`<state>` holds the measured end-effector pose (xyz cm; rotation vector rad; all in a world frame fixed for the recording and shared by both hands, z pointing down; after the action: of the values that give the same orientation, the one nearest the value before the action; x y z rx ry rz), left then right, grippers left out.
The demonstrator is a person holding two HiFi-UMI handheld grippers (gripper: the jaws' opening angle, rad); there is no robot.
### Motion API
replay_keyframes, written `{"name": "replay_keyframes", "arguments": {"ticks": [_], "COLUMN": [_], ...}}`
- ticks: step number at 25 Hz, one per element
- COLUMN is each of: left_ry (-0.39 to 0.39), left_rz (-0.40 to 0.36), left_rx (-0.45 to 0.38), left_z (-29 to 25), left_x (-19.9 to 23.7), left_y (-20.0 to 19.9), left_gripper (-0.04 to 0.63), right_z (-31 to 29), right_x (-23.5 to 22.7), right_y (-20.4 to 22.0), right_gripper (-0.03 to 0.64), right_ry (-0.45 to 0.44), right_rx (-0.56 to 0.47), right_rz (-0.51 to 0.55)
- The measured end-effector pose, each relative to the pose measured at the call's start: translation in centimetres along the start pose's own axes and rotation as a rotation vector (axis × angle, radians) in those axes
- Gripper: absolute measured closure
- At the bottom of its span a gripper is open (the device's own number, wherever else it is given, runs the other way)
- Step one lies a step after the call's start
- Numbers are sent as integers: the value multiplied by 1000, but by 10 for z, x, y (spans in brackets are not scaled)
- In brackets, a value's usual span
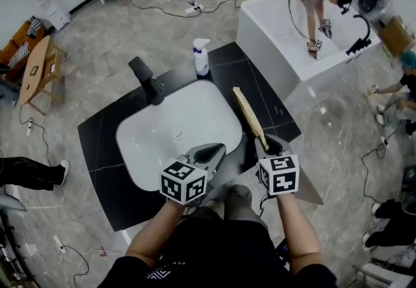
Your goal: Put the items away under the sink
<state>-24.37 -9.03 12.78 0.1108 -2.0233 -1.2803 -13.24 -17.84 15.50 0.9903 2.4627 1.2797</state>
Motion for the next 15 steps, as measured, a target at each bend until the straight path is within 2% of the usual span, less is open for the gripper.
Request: {"name": "replay_keyframes", "arguments": {"ticks": [15], "left_ry": [61], "left_rz": [-40], "left_rx": [66], "left_z": [40], "left_x": [-42], "left_y": [48], "left_gripper": [581], "right_z": [69], "right_x": [33], "right_y": [51], "right_gripper": [537], "right_ry": [58], "right_rx": [-3], "right_rz": [-61]}}
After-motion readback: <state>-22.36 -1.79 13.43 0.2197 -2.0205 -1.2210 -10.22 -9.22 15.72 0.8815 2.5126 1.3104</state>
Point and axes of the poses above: the fingertips, and each gripper's own axes: z backward along the fingers, x to its left, y out of its underside, the point moved 3 cm from there along z, backward along the fingers, and after that the axes turned 15 degrees about y, right-handed, at the moved point
